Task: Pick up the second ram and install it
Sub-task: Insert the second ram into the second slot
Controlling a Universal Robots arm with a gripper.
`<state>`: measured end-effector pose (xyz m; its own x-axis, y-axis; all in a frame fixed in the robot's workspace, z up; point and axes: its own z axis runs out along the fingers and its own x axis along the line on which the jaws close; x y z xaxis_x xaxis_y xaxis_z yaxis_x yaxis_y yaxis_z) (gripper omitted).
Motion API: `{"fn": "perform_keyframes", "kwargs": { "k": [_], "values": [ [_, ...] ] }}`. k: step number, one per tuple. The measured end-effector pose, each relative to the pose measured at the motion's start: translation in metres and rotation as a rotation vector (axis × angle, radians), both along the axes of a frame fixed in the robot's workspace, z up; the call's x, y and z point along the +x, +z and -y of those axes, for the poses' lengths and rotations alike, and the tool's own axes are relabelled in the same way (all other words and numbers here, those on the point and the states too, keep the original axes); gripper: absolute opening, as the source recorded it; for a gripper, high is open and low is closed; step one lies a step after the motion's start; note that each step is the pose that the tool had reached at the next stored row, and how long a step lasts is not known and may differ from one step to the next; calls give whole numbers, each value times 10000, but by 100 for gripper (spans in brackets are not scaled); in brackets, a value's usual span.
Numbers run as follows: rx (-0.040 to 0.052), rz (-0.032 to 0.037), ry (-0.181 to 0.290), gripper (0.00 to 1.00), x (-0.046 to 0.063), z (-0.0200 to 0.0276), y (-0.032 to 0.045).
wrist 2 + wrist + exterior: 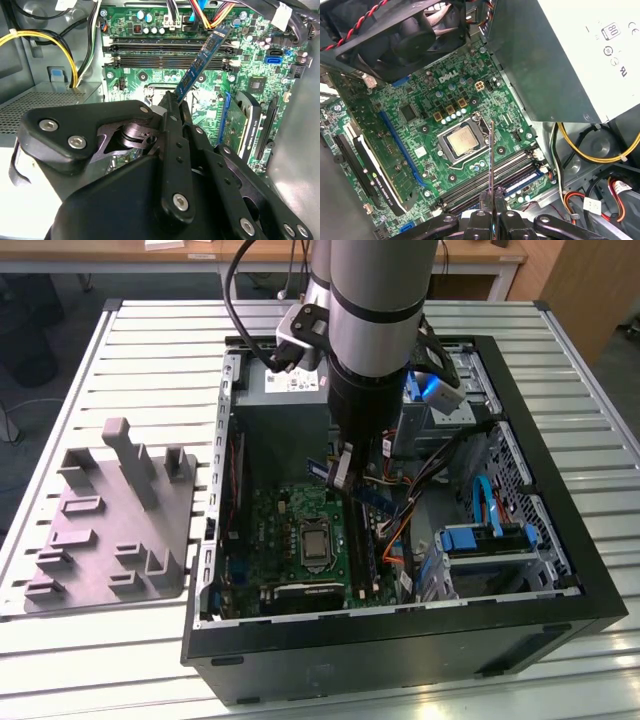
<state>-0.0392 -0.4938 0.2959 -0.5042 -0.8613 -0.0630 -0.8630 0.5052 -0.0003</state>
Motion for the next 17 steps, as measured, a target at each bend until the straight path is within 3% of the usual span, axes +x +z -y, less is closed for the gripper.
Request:
{"fn": "perform_keyframes", "kwargs": {
  "k": [17],
  "values": [
    [-1, 0, -708, 14, 0, 0, 0]
  ]
}}
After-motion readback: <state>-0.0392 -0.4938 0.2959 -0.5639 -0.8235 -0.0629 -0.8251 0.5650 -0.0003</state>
